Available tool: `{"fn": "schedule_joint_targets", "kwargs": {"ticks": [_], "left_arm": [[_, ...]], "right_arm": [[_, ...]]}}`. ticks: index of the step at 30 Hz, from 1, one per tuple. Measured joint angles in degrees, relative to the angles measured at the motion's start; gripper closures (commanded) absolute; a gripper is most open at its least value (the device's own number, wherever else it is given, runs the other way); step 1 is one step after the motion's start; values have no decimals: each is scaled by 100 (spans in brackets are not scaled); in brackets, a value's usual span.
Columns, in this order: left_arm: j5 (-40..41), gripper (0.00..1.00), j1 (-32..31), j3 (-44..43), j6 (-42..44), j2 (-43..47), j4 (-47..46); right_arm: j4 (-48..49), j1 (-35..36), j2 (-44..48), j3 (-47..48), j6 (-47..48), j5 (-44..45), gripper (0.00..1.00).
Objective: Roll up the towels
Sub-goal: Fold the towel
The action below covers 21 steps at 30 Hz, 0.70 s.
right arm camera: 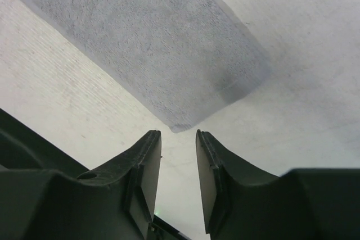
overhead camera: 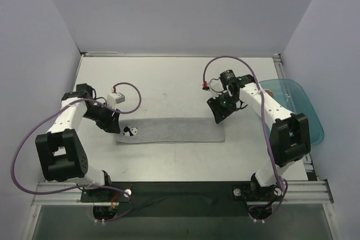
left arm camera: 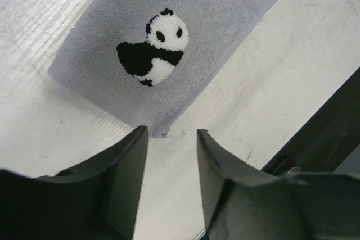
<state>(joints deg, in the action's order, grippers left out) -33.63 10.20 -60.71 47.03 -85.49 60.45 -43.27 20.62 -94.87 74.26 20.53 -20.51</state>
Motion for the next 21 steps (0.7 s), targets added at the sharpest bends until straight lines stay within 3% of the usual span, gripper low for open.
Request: {"fn": "schedule_joint_targets", "kwargs": {"ticks": [10, 17, 21], "left_arm": [[-28, 72, -68, 94, -673, -848, -474], [492, 78, -68, 627, -844, -1222, -697], [444, 76, -35, 608, -918, -1161, -695]], "right_arm": [[105, 238, -1438, 57, -420, -76, 72], [111, 223, -1740, 20, -474, 83, 71], [13, 85, -1768, 232, -557, -68, 71]]}}
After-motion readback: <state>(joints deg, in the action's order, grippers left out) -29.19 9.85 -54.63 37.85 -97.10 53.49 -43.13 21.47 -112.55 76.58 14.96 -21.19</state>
